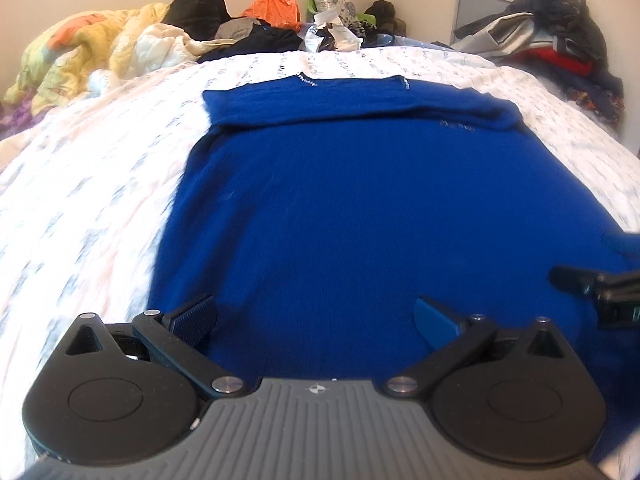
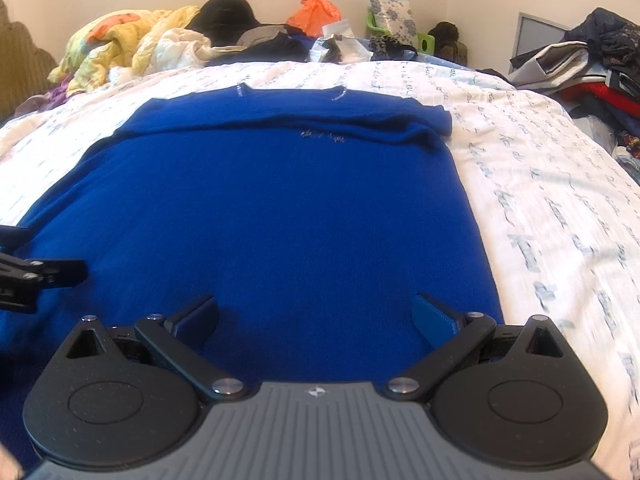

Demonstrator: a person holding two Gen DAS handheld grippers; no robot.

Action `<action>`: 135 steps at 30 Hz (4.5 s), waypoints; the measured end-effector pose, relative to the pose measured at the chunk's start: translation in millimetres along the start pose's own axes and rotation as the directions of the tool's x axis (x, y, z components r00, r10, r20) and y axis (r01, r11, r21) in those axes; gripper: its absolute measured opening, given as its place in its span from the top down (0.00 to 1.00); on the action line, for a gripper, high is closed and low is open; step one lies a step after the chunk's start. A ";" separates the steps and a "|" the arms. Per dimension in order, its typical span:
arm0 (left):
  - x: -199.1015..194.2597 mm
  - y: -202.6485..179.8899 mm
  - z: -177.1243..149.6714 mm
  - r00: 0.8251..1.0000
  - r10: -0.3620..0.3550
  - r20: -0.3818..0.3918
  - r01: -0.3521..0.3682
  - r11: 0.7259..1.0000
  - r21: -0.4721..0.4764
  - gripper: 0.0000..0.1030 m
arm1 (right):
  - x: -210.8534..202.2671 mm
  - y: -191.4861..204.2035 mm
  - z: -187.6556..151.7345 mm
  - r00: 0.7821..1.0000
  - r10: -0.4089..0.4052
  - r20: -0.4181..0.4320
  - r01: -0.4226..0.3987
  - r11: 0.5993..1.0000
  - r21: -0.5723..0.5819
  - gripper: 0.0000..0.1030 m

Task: Fold small clothes

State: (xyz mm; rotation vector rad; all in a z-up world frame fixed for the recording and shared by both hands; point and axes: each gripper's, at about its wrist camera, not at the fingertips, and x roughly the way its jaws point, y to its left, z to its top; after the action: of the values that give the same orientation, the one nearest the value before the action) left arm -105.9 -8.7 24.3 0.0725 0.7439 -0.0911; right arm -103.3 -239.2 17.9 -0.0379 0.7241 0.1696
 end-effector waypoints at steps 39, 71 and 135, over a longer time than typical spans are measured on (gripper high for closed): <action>-72.1 40.9 -11.3 0.947 -0.303 0.104 0.319 0.925 -0.207 0.00 | -81.4 -53.0 -2.0 0.952 0.303 0.037 -0.299 0.901 0.315 0.00; -49.2 135.0 -65.2 0.719 -0.693 0.058 0.547 0.511 -0.663 0.01 | -88.4 -163.2 -54.6 0.825 0.565 0.001 -0.416 0.607 0.677 0.00; 112.1 173.3 124.5 0.962 -0.272 0.025 0.244 0.813 -0.528 0.16 | 96.6 -176.0 99.6 0.923 0.385 -0.021 -0.322 0.798 0.509 0.15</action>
State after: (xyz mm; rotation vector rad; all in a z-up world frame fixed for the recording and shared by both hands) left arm 78.7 144.9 45.4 -0.5607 0.8059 -0.1419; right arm 62.6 -389.8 24.3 0.5959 0.8784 0.3378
